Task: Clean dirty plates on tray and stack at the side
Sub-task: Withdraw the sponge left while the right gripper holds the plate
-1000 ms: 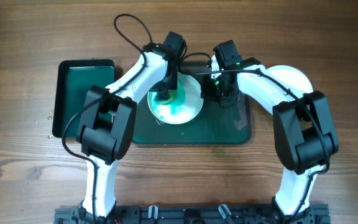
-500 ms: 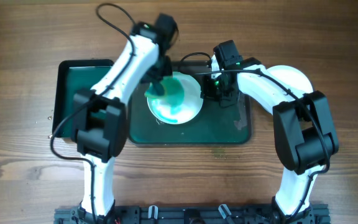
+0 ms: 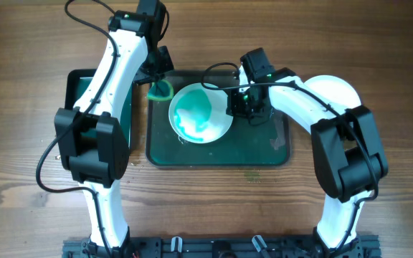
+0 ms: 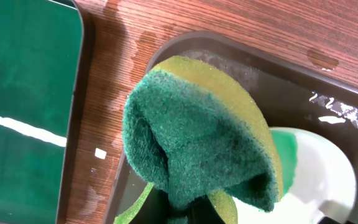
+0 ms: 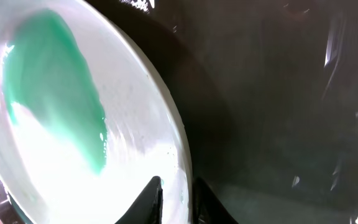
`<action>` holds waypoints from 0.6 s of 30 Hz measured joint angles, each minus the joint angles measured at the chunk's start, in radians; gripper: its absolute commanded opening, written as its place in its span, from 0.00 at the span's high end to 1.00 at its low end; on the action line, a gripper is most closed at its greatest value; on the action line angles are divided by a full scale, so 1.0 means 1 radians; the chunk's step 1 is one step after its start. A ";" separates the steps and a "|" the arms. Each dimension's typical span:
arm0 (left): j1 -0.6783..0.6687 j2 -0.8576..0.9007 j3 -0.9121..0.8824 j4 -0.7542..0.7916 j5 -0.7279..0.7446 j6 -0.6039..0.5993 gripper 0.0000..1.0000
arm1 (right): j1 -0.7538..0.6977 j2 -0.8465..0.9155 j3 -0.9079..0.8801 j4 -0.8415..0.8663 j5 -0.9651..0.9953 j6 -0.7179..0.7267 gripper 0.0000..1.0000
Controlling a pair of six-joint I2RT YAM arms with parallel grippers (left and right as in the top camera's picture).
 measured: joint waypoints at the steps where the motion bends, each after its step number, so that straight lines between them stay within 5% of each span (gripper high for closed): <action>1: -0.001 0.000 0.000 -0.002 0.000 0.000 0.96 | 0.004 0.000 0.000 0.000 0.002 0.008 0.94; 12: -0.001 0.000 0.000 -0.029 0.008 0.000 0.96 | 0.007 0.000 0.000 -0.004 0.011 0.033 0.96; 18: -0.001 0.000 0.000 -0.032 0.008 0.000 0.96 | 0.023 -0.108 -0.002 -0.081 0.181 0.019 0.96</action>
